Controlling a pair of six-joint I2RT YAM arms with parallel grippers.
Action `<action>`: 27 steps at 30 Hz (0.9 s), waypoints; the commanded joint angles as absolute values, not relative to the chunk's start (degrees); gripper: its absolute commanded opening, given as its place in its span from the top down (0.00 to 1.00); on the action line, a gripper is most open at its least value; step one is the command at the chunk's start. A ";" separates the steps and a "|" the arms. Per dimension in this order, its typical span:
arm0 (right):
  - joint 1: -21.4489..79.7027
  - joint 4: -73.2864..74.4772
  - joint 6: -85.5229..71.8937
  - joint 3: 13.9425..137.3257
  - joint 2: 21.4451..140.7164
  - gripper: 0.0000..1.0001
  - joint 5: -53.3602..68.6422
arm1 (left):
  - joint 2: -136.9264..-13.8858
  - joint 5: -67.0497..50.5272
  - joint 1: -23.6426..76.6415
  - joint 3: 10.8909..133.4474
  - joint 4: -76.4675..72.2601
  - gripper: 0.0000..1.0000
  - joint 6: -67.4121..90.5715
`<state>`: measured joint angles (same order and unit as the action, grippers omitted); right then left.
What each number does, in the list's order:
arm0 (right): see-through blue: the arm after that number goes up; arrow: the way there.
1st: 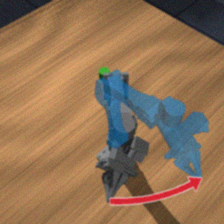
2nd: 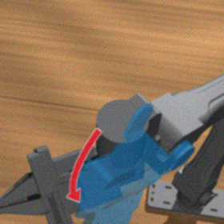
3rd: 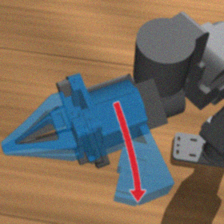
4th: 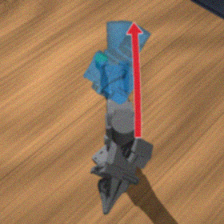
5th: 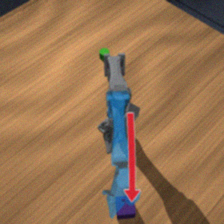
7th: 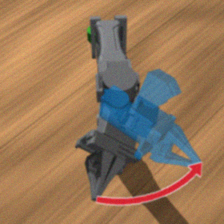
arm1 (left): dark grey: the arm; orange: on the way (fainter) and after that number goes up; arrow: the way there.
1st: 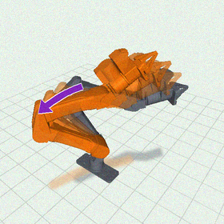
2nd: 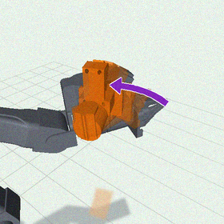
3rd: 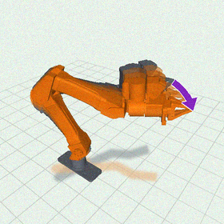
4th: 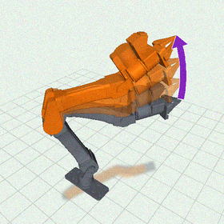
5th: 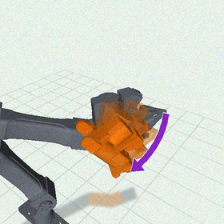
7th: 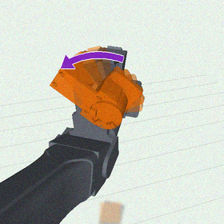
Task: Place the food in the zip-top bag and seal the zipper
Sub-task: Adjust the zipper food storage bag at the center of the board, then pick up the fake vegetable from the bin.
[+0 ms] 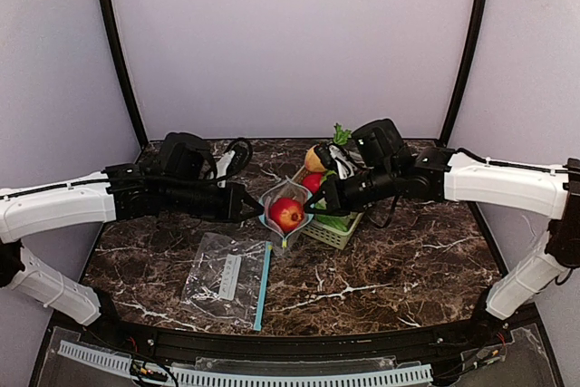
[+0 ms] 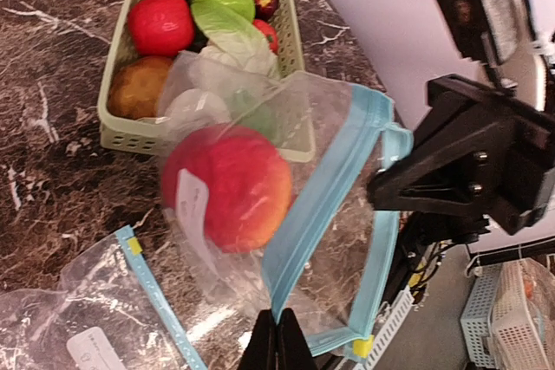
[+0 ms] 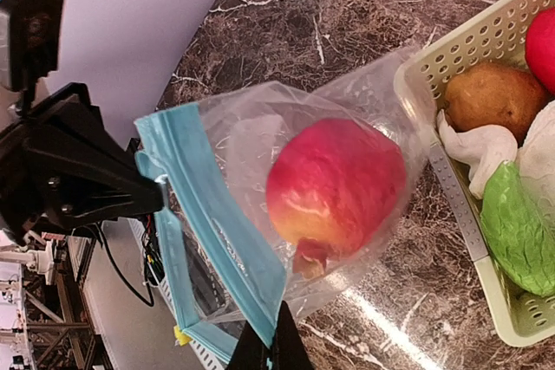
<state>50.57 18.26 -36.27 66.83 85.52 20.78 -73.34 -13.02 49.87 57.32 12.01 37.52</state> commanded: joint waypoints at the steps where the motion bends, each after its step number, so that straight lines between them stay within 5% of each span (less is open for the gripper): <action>1: 50.34 18.41 -36.13 68.61 84.36 1.00 21.51 | -75.60 -5.27 49.46 60.32 21.02 0.99 31.95; 12: 50.36 18.16 -36.65 68.53 87.34 1.00 21.90 | -78.33 -13.42 48.74 63.38 22.00 0.99 28.87; 20: 50.23 25.34 -31.93 72.01 84.24 0.47 11.00 | -79.24 -24.06 41.10 62.41 24.74 0.99 25.28; 27: 48.03 35.52 -26.60 76.55 83.15 0.29 -1.54 | -86.05 -27.65 38.14 66.67 30.73 0.99 16.38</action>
